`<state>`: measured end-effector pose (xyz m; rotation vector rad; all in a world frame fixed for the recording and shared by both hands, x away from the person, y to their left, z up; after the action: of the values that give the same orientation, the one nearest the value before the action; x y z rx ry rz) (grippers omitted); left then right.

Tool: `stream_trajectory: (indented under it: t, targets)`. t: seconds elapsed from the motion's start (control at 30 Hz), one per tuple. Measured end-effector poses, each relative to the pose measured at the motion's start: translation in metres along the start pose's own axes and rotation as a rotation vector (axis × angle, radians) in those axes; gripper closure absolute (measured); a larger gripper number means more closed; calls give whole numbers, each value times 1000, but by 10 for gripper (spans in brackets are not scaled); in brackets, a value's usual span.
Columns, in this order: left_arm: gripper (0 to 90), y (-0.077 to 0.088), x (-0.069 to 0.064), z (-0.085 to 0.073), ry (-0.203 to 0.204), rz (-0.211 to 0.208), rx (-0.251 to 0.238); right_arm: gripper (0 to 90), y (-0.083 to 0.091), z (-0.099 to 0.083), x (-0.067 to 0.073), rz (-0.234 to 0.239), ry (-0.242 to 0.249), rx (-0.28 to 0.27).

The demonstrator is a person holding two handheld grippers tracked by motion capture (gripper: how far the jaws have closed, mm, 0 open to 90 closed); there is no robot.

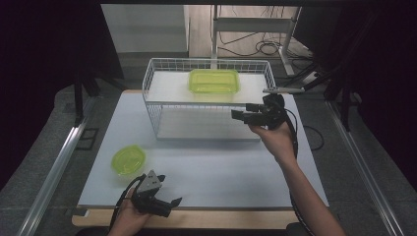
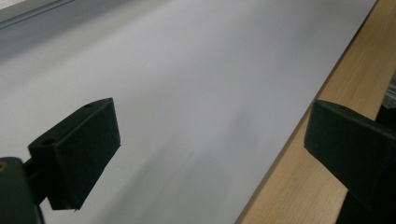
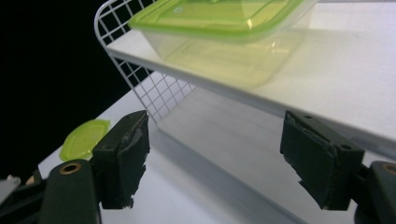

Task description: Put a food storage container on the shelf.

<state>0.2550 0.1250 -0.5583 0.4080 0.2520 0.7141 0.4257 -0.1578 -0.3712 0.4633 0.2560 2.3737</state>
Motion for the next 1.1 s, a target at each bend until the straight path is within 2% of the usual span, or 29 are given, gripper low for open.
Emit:
stream_trajectory:
  t: [0.17, 0.3, 0.37, 0.57, 0.8, 0.93, 1.1]
  targets:
    - [47, -1, 1, -1, -8, 0, -8, 203, 7, -17, 6, 1, 51, -6]
    - [58, -3, 3, -2, -6, -41, 1, 184, 12, -31, 9, -10, 88, -8]
    - [60, -3, 5, -3, -18, -36, 16, 175, 15, -40, 10, -14, 107, -4]
    - [59, 2, 5, 2, -35, -1, 14, 148, 23, -68, 14, -22, 157, 7]
    - [52, 4, 9, 3, -29, 27, 12, 105, 35, -100, 19, -4, 152, 3]
    - [51, 6, 11, 3, -33, 47, -3, 69, 39, -122, 19, -9, 167, 31]
    - [40, 7, 12, 2, -57, 74, -27, 61, 43, -146, 18, -3, 146, 46]
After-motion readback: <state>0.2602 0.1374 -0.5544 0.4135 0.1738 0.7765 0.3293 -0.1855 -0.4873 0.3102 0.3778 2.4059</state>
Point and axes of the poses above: each handheld gripper's, and its own axes: y roughly backward along the jaws, z roughly out of its top, x roughly to its left, the point moved 5 cm from there along -y, roughly forward along the jaws, and after that the axes turned 10 degrees about -x, right-handed, at the moved point
